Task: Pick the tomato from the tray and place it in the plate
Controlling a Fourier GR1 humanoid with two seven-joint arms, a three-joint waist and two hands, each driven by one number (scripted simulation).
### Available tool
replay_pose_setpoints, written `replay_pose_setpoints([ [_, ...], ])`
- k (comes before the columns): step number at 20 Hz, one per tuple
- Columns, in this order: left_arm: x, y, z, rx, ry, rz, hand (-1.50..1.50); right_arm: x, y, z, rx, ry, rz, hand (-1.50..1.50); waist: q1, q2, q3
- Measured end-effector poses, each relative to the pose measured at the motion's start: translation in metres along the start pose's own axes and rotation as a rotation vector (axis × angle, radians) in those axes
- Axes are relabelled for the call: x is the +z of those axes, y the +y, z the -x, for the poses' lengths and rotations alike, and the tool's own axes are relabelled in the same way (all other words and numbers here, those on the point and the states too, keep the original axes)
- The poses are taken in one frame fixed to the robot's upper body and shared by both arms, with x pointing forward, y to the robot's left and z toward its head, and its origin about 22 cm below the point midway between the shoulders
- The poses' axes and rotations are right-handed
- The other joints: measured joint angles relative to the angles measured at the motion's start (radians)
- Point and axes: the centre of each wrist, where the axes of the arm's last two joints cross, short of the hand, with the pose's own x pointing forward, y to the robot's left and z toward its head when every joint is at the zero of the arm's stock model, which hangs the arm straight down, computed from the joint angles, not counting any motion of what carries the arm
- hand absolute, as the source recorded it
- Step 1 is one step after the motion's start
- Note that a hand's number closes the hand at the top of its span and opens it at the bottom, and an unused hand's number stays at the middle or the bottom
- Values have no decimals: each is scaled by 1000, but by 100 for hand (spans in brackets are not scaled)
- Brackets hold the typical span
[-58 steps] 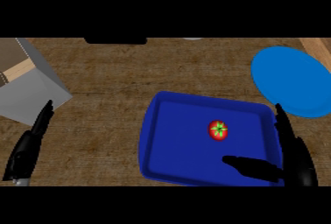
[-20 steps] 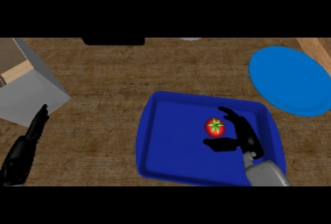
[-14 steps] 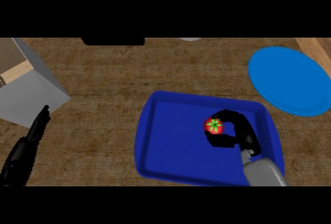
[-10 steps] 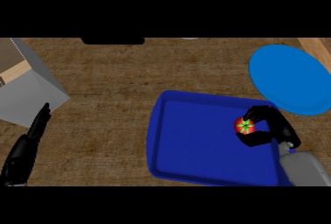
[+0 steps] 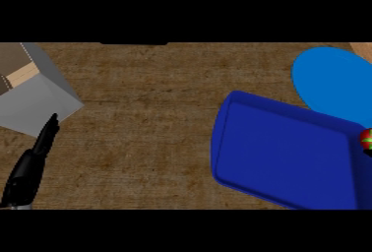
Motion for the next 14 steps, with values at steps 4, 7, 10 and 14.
replay_pose_setpoints([
  [4, -3, -2, -2, 6, -11, 7, 0, 10, -49, 28, 32, -45, 118, 150, 10, 4, 4],
  [7, -4, -5, -3, 10, -18, 8, 0, 19, -79, 44, 33, -95, 220, 150, 16, 4, 6],
  [10, -5, -7, -4, 13, -17, 17, 0, 27, -101, 56, 19, -173, 335, 150, 16, 0, 7],
  [14, -8, -7, -5, 16, -15, 23, 0, 35, -123, 66, -21, -329, 440, 150, 20, -4, 6],
])
